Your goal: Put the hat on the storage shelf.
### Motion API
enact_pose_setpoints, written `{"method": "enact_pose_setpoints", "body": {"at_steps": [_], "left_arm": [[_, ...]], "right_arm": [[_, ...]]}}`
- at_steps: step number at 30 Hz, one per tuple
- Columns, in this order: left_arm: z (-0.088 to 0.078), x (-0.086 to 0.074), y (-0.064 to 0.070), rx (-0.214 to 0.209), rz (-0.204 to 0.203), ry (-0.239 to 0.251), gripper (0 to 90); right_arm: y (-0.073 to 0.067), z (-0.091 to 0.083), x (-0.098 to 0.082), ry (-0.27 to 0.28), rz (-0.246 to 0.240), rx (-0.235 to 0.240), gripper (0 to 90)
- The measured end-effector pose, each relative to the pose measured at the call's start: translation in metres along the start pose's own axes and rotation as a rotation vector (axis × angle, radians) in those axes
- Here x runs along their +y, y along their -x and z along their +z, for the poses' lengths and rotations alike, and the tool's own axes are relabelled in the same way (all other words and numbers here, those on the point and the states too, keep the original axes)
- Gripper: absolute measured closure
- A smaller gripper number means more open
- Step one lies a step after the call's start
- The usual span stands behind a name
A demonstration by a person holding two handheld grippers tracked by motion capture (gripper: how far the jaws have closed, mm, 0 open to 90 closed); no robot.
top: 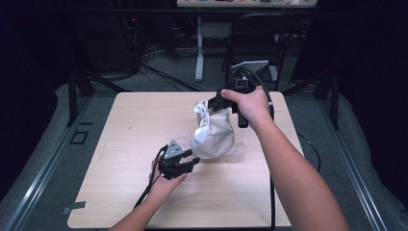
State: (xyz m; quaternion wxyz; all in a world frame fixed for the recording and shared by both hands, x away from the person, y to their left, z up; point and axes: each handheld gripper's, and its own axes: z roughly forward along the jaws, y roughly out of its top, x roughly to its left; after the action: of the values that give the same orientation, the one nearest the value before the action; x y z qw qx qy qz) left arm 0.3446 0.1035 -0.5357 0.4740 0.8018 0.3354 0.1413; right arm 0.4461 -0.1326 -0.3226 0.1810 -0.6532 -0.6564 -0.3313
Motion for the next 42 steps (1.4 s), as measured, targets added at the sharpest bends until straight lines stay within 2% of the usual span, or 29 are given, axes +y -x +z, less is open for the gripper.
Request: {"method": "enact_pose_setpoints", "body": {"at_steps": [12,20,22,28,32,36,37,42], "left_arm": [[-0.019,-0.006,-0.005,0.013,0.008,0.027,51.2],[-0.036,-0.019,-0.011,0.02,0.018,-0.008,49.2],[-0.041,-0.022,-0.013,0.022,0.022,-0.015,48.9],[-0.059,-0.035,-0.025,0.039,-0.007,-0.017,47.6],[-0.073,-0.047,-0.037,0.068,-0.023,-0.03,47.2],[-0.082,-0.056,-0.048,0.088,-0.055,-0.038,47.1],[-0.083,-0.058,-0.05,0.094,-0.063,-0.038,47.1],[-0.091,-0.064,-0.062,0.13,-0.098,-0.034,47.1]], "right_arm": [[-0.004,-0.005,-0.007,-0.001,-0.045,-0.023,68.6],[0.001,-0.018,-0.018,0.003,-0.067,-0.045,65.6],[0.005,-0.023,-0.021,0.007,-0.068,-0.054,64.1],[0.018,-0.033,-0.031,0.018,-0.08,-0.078,62.2],[0.028,-0.041,-0.039,0.015,-0.084,-0.086,61.5],[0.042,-0.047,-0.049,0.013,-0.09,-0.101,61.3],[0.049,-0.049,-0.055,0.023,-0.094,-0.108,61.2],[0.062,-0.053,-0.063,0.043,-0.09,-0.111,60.7]]}}
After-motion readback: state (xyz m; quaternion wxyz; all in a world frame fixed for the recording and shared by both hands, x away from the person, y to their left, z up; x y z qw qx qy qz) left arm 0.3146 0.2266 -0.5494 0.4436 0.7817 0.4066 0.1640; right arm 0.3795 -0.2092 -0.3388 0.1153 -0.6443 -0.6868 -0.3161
